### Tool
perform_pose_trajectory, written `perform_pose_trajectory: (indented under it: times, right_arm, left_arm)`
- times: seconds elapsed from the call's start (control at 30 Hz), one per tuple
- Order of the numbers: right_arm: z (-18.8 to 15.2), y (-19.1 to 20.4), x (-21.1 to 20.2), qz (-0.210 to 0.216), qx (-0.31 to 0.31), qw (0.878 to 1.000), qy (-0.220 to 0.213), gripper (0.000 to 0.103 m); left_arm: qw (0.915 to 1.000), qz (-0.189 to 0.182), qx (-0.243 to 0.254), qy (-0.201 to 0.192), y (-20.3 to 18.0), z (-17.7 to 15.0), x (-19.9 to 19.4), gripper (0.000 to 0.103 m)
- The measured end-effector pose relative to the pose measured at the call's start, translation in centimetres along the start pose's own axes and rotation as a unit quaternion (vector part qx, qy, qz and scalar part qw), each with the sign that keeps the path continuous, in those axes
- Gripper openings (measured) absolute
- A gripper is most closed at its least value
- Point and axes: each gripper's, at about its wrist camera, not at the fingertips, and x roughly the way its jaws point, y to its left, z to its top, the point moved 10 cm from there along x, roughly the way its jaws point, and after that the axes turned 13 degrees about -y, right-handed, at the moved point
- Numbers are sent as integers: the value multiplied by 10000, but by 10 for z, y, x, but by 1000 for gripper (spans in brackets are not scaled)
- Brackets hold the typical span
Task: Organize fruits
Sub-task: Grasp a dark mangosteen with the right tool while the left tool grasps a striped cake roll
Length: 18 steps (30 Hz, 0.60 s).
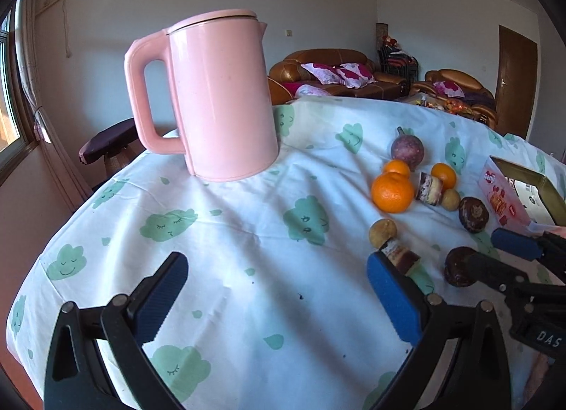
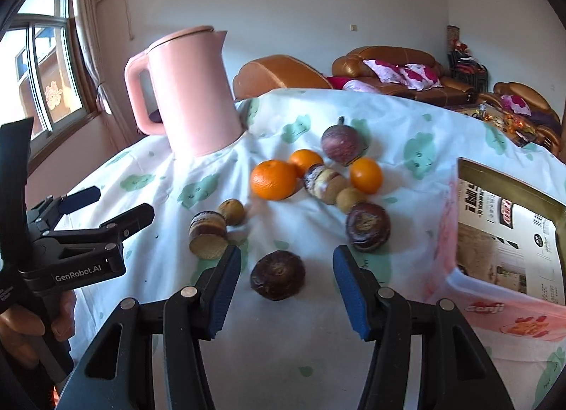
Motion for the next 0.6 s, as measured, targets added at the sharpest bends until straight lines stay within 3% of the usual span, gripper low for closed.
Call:
perform_pose_trajectory:
  times: [0.2, 0.3, 0.4, 0.43, 0.6]
  right_arm:
    - [-27, 4, 30, -106, -83, 9957, 921, 56]
    - [-27, 4, 22, -17, -121, 9958, 903, 40]
    - [-29, 1, 16, -94, -226, 9957, 898, 40]
    - [-28, -2, 11, -128, -202, 9961, 847, 40]
    - [3, -24, -17, -310, 5, 9994, 141, 40]
  left_arm:
    - [9986, -497, 148, 53, -23, 2, -1, 103]
    - [9974, -693, 150, 163, -36, 0, 3, 103]
    - [9964, -748, 300, 268, -48, -3, 11, 100]
    - [9959, -750, 356, 347, -51, -5, 15, 95]
    - [9919, -961, 309, 765, -65, -16, 33, 82]
